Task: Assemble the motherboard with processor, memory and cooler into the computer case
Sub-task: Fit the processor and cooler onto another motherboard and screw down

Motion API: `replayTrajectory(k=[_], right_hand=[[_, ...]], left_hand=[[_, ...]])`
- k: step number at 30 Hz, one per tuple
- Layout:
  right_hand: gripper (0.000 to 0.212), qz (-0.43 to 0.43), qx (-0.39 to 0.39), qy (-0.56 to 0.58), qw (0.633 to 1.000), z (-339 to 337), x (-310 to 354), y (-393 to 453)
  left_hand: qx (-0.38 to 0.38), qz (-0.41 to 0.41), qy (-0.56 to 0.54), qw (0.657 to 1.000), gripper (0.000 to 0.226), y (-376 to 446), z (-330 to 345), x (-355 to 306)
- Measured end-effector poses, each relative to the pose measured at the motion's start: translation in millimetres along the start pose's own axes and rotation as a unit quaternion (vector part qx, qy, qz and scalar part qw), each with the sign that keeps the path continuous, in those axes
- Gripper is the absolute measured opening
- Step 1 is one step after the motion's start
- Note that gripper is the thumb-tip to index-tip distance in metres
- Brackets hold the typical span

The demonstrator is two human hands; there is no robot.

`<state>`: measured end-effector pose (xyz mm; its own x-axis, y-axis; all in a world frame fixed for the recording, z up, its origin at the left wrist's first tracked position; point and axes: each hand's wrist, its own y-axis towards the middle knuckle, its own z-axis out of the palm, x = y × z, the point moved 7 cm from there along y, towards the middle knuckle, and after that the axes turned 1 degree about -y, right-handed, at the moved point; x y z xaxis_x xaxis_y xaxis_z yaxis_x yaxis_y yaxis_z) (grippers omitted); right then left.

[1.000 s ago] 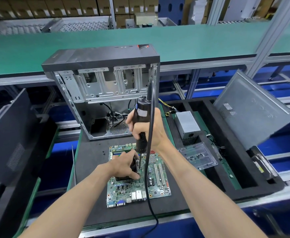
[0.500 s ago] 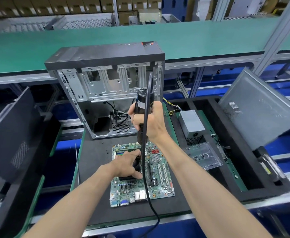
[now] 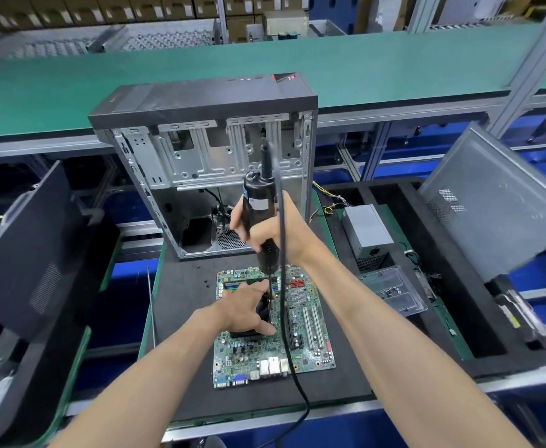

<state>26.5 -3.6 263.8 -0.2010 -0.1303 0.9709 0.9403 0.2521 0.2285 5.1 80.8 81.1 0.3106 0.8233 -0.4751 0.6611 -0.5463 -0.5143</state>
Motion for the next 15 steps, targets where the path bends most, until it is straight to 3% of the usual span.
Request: replayTrajectory(k=[3, 8, 15], right_hand=[[0.018, -0.04, -0.108, -0.035, 0.993, 0, 1, -6], [0.031, -0.031, -0.026, 0.019, 0.999, -3, 0, -5], [0.025, -0.026, -0.043, 0.011, 0.999, -5, -2, -3]], left_hand=[[-0.002, 0.016, 0.009, 1.0, 0.066, -1, -1, -2], [0.006, 0.027, -0.041, 0.999, 0.061, 0, 0, -2], [0.015, 0.01, -0.016, 1.0, 0.061, 0, 0, -2]])
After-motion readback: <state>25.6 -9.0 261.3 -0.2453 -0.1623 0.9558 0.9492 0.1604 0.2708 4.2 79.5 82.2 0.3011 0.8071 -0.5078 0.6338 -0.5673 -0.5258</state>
